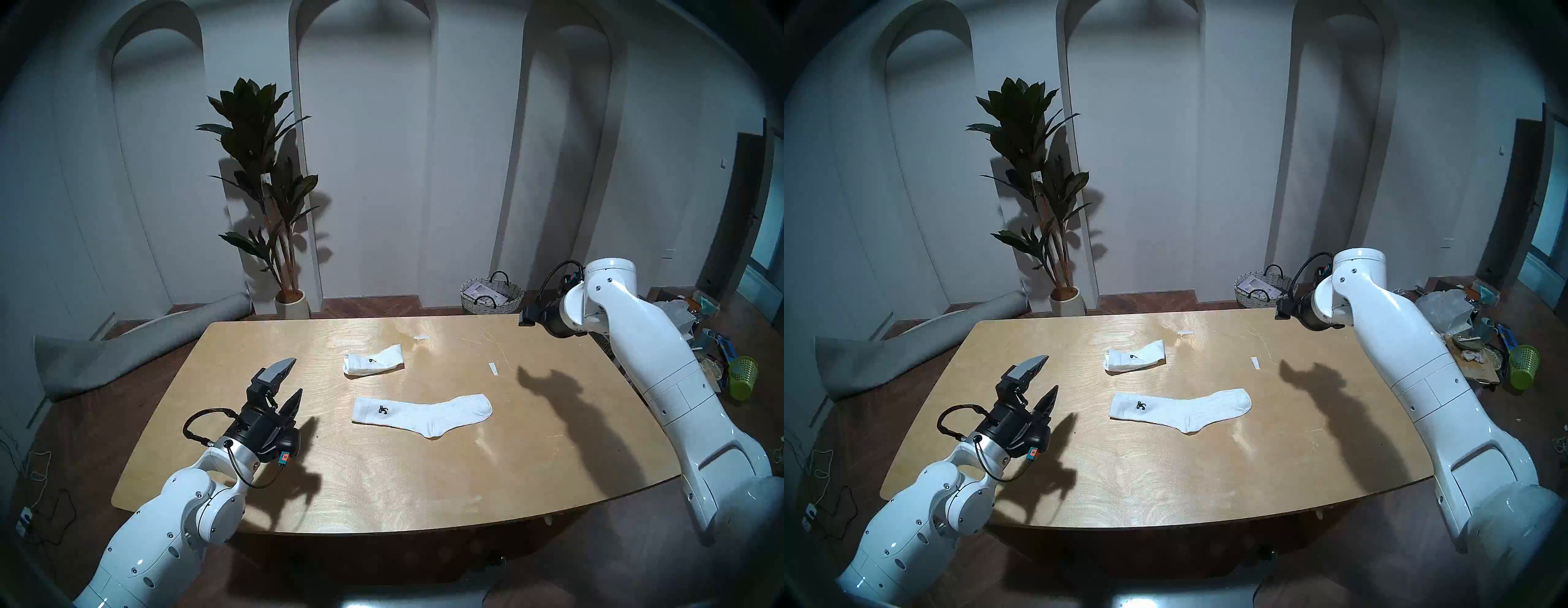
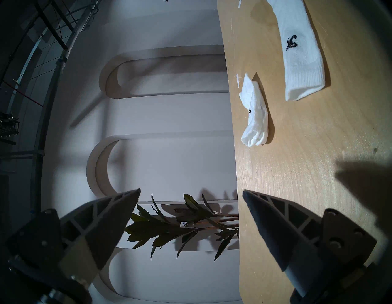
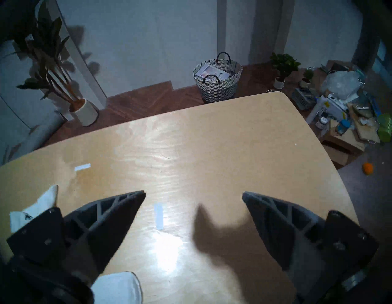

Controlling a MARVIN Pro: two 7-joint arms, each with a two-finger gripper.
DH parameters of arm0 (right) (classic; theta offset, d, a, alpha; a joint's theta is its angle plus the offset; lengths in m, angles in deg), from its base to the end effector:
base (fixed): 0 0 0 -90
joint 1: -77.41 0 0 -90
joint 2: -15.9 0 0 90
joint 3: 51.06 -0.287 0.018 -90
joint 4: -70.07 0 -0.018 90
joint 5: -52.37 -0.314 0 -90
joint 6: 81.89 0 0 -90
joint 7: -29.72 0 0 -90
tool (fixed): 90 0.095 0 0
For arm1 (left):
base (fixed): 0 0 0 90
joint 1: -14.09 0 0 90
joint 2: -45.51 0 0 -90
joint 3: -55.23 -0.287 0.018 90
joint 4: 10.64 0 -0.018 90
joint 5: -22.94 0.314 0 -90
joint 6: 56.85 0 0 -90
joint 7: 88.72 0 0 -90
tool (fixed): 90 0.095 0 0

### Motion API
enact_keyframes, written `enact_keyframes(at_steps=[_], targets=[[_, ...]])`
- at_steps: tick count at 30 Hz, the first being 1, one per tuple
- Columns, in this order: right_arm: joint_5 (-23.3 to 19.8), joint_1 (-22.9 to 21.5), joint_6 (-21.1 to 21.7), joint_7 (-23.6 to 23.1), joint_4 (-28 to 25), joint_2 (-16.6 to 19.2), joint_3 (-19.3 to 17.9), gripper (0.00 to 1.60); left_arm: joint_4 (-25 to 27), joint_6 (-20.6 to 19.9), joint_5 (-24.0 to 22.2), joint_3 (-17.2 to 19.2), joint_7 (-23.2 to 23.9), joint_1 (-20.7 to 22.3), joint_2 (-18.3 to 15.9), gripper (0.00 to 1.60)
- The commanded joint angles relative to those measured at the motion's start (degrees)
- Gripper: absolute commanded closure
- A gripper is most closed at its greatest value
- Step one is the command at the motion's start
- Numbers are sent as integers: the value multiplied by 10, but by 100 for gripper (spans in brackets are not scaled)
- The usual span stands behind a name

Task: Fold socks in half once and place them neatly on the table

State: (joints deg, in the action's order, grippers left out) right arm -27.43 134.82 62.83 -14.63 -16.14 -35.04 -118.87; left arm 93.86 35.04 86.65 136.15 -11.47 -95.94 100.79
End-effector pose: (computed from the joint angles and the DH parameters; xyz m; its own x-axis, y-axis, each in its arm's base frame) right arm 0.4991 -0.1186 -0.1850 0.7282 -0.1375 0.6715 -0.1741 -0.9846 -0.0129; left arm 0.3194 0.0563 -0.3121 -0.3152 -0.9482 -0.0401 0.0158 0.0370 -0.9992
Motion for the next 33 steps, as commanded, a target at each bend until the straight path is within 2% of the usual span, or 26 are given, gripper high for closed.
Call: enact_keyframes(at_steps=[1,17,33], targets=[[53,-21,-25,-7,-11,26,11,0,2,1,2,-2,1,16,2,0],[151,-80,-111,-58,-9,-4,64,0,-12,5,11,-12,9,31,11,0],[229,-106,-203,-130,45,-6,113,0,-27,9,18,-24,19,55,24,0]])
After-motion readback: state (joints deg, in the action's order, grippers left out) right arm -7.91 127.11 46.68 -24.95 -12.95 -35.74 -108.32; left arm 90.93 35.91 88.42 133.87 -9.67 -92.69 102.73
